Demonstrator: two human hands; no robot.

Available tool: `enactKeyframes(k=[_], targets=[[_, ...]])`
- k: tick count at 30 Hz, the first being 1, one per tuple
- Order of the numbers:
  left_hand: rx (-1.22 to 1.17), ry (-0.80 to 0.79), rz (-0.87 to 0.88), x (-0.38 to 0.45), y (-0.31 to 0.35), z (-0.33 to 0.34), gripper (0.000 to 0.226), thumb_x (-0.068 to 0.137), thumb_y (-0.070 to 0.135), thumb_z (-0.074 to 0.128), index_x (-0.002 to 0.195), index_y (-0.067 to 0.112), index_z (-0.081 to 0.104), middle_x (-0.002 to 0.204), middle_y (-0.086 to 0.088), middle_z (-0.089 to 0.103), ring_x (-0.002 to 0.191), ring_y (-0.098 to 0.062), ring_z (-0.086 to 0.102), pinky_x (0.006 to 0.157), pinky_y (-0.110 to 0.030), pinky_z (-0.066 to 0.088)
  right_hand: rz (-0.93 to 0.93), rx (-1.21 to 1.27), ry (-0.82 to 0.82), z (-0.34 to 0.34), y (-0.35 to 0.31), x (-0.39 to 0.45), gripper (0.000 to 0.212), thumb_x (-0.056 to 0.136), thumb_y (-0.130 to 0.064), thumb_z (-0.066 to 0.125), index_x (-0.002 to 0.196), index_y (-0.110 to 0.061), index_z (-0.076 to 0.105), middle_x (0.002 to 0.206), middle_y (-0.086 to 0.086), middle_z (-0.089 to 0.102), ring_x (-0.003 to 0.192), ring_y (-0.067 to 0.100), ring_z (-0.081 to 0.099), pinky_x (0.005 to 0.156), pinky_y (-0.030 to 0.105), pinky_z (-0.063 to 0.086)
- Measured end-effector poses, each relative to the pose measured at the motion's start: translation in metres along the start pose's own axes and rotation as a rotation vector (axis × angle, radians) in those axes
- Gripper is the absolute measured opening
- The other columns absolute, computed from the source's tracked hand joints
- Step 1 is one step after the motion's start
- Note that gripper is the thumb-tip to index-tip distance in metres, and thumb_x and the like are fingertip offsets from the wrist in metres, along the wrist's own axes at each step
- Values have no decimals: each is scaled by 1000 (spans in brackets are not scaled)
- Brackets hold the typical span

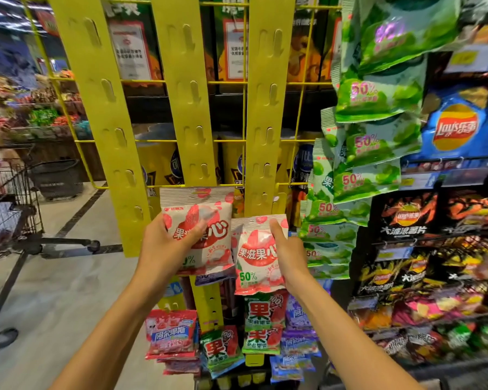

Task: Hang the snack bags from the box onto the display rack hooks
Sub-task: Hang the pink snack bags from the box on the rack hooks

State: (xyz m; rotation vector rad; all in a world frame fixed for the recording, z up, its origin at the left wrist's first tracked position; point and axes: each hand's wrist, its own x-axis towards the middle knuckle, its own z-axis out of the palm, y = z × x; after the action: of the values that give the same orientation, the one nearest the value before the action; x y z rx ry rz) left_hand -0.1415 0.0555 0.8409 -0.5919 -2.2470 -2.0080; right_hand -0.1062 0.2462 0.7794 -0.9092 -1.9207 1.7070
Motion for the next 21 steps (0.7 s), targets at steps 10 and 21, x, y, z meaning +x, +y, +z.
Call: enactKeyframes(k=[10, 21], targets=[[-76, -14, -78, 3, 4, 5, 14, 79, 20, 70, 86, 27, 61, 84, 10, 69, 73, -3, 67, 58, -20, 50, -18, -116, 30, 2, 15, -7, 57, 92, -54, 42, 53, -15, 27, 53, 2, 26, 49, 16, 26, 51, 33, 15], [-310, -48, -348, -9, 12, 32, 39, 85, 49, 55, 91, 13, 70, 72, -4, 75, 65, -17, 72, 54, -26, 56, 14, -143, 51, 7, 14, -26, 61, 87, -64, 33, 54, -13, 39, 54, 2, 39, 49, 15, 38, 47, 28, 23]])
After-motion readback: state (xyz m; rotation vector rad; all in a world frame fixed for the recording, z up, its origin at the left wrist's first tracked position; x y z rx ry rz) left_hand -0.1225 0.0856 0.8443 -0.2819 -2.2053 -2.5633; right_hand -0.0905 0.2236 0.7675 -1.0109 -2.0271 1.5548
